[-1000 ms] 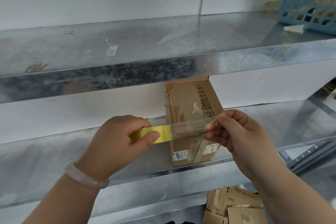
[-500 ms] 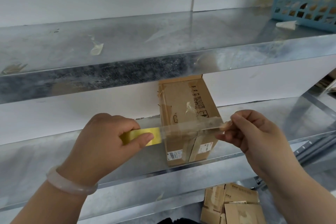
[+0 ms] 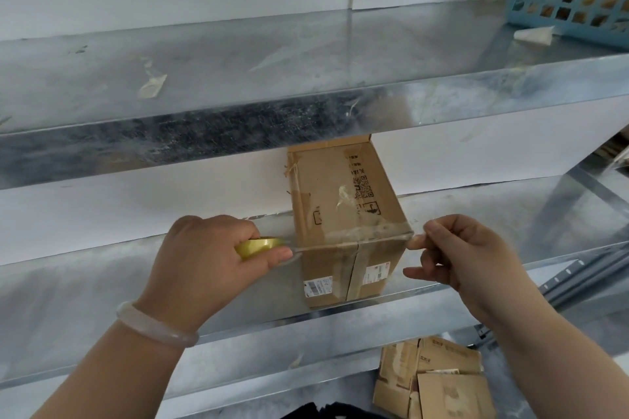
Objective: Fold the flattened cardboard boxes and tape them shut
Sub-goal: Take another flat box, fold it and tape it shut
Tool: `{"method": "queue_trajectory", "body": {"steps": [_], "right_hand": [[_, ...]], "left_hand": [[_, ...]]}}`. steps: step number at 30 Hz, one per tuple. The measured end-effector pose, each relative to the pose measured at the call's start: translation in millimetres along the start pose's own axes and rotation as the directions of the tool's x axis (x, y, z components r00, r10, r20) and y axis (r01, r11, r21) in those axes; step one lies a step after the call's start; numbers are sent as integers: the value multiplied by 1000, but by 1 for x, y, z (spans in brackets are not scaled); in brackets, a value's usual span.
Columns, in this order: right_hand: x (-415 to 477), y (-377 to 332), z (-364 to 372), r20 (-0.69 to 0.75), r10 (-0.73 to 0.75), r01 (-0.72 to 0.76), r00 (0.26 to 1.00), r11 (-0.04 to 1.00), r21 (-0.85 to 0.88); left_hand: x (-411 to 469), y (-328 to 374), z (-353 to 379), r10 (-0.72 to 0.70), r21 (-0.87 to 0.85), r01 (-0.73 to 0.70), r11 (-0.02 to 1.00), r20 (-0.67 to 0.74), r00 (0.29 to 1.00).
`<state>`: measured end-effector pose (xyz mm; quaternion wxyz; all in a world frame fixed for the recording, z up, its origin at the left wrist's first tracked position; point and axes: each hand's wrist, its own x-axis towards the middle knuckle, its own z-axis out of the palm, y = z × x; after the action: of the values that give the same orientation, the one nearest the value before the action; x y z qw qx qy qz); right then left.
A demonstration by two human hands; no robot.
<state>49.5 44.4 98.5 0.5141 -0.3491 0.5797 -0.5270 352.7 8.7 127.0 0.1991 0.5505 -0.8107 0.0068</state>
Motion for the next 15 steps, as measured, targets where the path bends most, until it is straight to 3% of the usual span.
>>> {"method": "queue_trajectory", "body": {"steps": [7,12,14,15], "right_hand": [[15,9,-13,67,105,-98,992,990,-98],[23,36,-6,225,188,-228,956,959,169],[25,42,-2,192,175,-213,966,957,199],[26,45,-2,135,164,-182,977,974,136]], "left_hand": [[3,-8,17,-21,-93,21,995,6,1000],[5,-8,28,0,-153,1,988,8,1000],[6,-9,31,-15,-170,15,985,5,1000],[6,-9,31,-19,-173,19,985,-1,1000]]}}
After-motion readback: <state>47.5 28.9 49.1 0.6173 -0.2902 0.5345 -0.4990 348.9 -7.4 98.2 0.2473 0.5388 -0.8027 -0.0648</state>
